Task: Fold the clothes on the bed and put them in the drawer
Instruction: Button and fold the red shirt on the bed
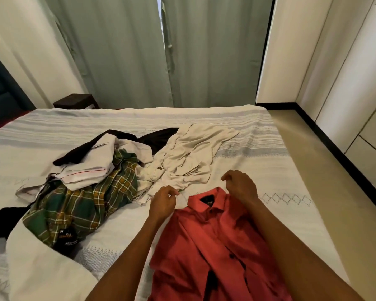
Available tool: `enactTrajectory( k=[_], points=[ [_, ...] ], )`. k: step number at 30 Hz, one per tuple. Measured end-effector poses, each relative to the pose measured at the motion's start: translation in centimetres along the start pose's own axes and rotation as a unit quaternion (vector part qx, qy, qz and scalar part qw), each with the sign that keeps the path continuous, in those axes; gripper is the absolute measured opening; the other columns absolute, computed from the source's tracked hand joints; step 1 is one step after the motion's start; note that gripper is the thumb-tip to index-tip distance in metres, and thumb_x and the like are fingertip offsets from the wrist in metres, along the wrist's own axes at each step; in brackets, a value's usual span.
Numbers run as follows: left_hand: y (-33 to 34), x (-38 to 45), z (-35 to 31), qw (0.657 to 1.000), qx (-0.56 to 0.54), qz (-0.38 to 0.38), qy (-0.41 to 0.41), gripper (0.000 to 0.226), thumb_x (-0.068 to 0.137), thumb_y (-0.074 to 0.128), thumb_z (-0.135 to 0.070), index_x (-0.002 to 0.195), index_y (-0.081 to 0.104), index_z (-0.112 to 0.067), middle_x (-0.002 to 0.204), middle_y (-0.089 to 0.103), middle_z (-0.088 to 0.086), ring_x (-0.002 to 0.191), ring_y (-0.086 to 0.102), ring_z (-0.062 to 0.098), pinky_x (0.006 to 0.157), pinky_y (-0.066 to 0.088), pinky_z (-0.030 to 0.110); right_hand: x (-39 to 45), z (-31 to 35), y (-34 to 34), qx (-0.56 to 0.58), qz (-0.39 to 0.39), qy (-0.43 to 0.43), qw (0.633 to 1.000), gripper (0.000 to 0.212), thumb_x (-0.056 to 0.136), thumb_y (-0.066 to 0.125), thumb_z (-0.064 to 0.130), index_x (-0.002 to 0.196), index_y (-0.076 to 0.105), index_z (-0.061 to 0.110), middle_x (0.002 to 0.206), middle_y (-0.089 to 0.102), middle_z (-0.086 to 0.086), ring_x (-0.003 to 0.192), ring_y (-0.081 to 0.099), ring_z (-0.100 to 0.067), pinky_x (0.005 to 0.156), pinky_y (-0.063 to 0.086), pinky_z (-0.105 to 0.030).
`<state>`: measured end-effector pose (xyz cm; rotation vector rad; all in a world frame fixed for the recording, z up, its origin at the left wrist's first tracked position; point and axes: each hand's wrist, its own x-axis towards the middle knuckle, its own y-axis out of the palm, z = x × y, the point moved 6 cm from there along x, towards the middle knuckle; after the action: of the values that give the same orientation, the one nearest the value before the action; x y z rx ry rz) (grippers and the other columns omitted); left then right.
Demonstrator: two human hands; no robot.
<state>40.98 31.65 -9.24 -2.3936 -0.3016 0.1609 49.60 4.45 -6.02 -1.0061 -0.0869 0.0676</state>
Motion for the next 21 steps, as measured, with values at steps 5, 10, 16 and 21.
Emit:
enactTrajectory(
  k=[5,10,16,21],
  points=[
    [-0.4,5.6,0.0,0.966,0.24,-0.015,0.096,0.048,0.091,0.059,-0.032,0.138,0.052,-0.028,0.143,0.05,0.008,0.128,0.048,0.035,0.104,0.039,0.043,6.3,3.7,5.4,0.028,0.068,-0.069,0.995,0.041,0.098,0.053,0.024,0.139,0.056,0.02,0.141,0.056,-0.004,0.126,0.054,-0.025,0.102,0.04,-0.035],
    [0.9,11.7,1.6,0.92,0.373,0.074,0.097,0.107,0.082,0.056,-0.072,0.155,-0.015,-0.038,0.166,-0.013,0.006,0.152,-0.005,0.035,0.121,0.004,0.051,14.3,4.8,11.5,0.118,0.124,0.067,0.983,0.089,0.098,0.058,0.044,0.16,0.004,0.008,0.166,0.002,-0.021,0.152,0.014,-0.035,0.119,0.02,-0.041],
    [2.2,18.7,3.6,0.893,0.425,0.126,0.081,0.118,0.079,0.05,-0.079,0.153,-0.026,-0.028,0.163,0.015,0.013,0.148,0.017,0.038,0.116,0.018,0.056,21.7,4.8,16.0,0.337,0.067,0.212,0.915,0.108,0.09,0.074,0.035,0.158,-0.004,0.003,0.162,0.016,-0.021,0.147,0.027,-0.037,0.117,0.027,-0.043],
    [-0.2,21.9,3.1,0.896,0.432,0.075,0.068,0.06,0.096,0.046,-0.04,0.152,0.026,-0.04,0.133,0.057,0.009,0.119,0.056,0.036,0.096,0.044,0.043,24.3,10.0,19.6,0.395,0.125,0.178,0.893,0.052,0.093,0.056,0.003,0.142,0.043,0.007,0.119,0.058,-0.011,0.09,0.06,-0.024,0.072,0.05,-0.033]
  ],
)
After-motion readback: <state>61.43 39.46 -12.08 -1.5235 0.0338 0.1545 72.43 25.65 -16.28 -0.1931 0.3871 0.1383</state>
